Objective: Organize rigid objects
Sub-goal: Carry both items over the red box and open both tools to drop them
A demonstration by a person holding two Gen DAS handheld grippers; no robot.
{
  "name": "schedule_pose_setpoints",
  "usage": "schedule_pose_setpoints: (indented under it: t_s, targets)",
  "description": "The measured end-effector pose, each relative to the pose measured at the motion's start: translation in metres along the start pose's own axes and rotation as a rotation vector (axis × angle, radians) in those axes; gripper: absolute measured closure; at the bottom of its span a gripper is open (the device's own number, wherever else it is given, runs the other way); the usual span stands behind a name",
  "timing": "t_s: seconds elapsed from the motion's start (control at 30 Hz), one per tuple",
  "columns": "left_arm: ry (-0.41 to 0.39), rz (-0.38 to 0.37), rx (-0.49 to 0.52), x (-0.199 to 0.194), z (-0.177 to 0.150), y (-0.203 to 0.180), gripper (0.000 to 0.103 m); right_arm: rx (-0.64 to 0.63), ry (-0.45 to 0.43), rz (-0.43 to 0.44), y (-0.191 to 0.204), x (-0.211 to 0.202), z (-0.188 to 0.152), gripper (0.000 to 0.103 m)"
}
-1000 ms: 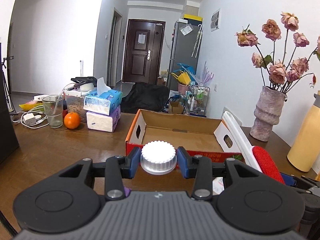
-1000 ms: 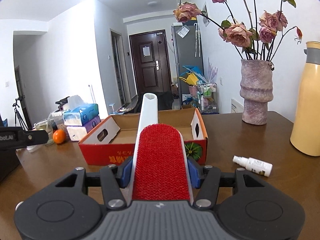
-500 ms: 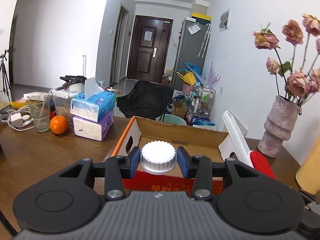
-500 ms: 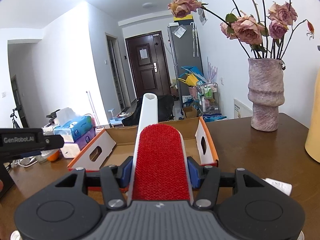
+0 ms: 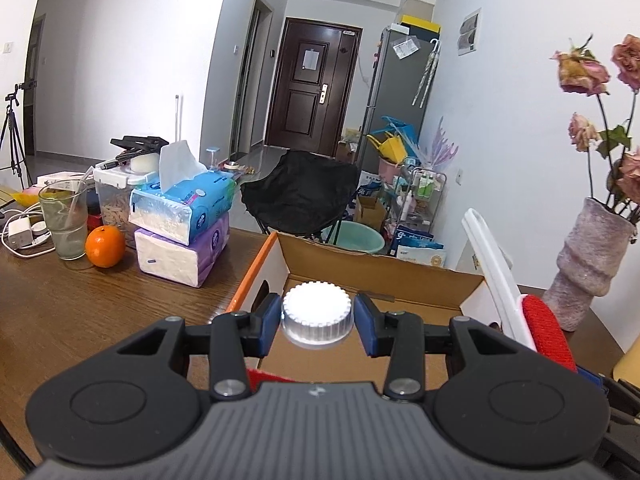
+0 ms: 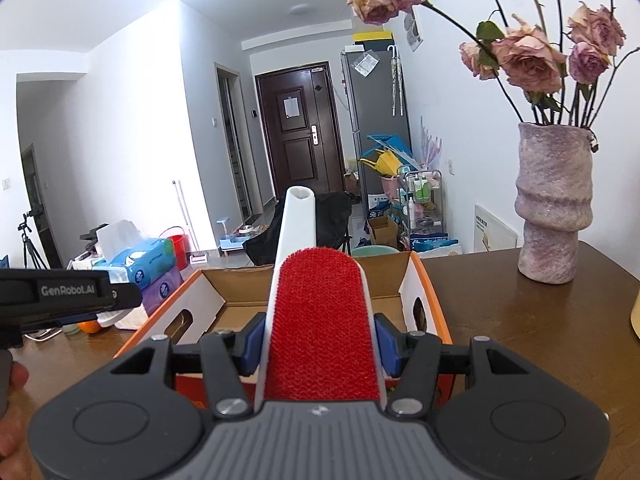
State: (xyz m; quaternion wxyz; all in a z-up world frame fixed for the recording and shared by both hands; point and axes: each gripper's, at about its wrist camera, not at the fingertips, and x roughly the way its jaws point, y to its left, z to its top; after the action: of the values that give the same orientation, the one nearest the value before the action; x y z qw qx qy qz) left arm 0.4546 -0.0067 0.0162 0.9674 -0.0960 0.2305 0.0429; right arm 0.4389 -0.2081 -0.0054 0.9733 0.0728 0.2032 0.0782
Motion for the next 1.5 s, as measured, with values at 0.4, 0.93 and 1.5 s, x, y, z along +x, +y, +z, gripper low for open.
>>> schedule_pose_setpoints:
  t_s: [0.4,0.93,1.5]
  targets:
    - [0.035,0.016,0.031,0.048,0.010,-0.007,0.062,-0.028,0.013,-0.001,0.003,0.041,0.013,0.048]
    - [0.103,0.088,0.088,0.102,0.001,-0.015,0.062,-0.040,0.057,-0.030,-0.006,0.094,0.013,0.048]
    - [0.148,0.124,0.101,0.116,-0.007,-0.014,0.046,-0.038,0.125,-0.029,-0.010,0.117,0.000,0.047]
